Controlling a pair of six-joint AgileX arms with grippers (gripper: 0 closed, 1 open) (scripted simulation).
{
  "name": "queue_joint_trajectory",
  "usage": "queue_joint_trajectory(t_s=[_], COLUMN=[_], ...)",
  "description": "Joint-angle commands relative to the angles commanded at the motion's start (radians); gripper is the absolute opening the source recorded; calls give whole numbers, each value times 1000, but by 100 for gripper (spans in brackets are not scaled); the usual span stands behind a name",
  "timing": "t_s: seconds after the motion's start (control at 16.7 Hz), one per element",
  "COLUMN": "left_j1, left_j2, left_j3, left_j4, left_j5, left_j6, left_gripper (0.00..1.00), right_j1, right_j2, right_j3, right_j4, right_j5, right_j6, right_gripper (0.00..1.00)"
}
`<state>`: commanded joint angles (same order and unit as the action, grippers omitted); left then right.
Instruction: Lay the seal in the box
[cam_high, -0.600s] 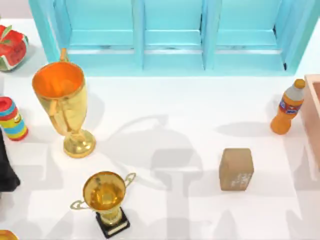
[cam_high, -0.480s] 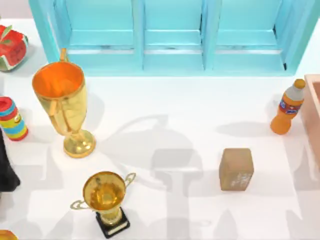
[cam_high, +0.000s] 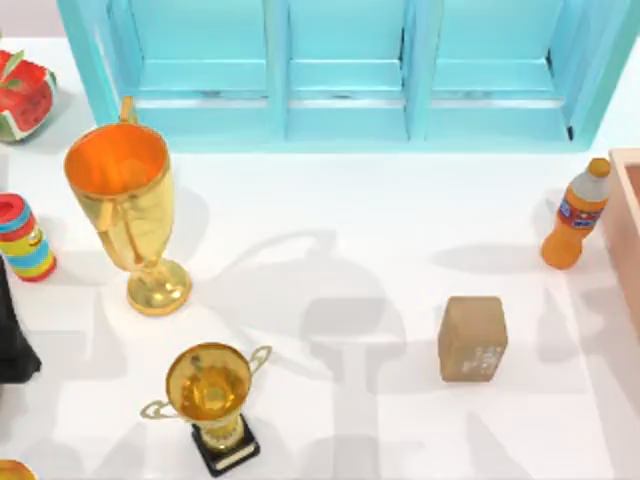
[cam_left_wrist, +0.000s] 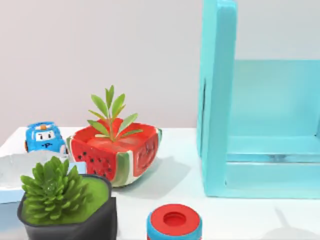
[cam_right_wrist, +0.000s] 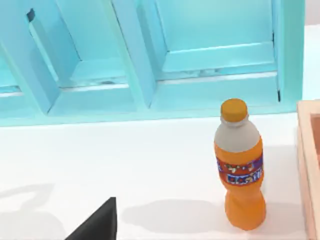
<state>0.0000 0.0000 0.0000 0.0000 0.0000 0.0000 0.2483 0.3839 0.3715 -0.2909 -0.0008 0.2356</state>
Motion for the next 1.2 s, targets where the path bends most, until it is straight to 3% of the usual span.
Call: queue_joint_trajectory(t_s=[0.36,0.72,0.96,1.2], left_j1=[0,0,0,0], left_j2=[0,0,0,0], left_j3=[0,0,0,0], left_j4=[0,0,0,0], left_j5=[0,0,0,0], left_j6=[0,0,0,0], left_gripper=[100,100,100,100], right_j1=[239,339,347,346], right_j2=[650,1236,1428,1461], right_j3=[526,970,1121,1141], right_j4=[-400,-771,-919,-946], right_j5=[-1,-3,-3,-4], right_j6=[225,346,370,373], right_gripper=[100,100,100,100])
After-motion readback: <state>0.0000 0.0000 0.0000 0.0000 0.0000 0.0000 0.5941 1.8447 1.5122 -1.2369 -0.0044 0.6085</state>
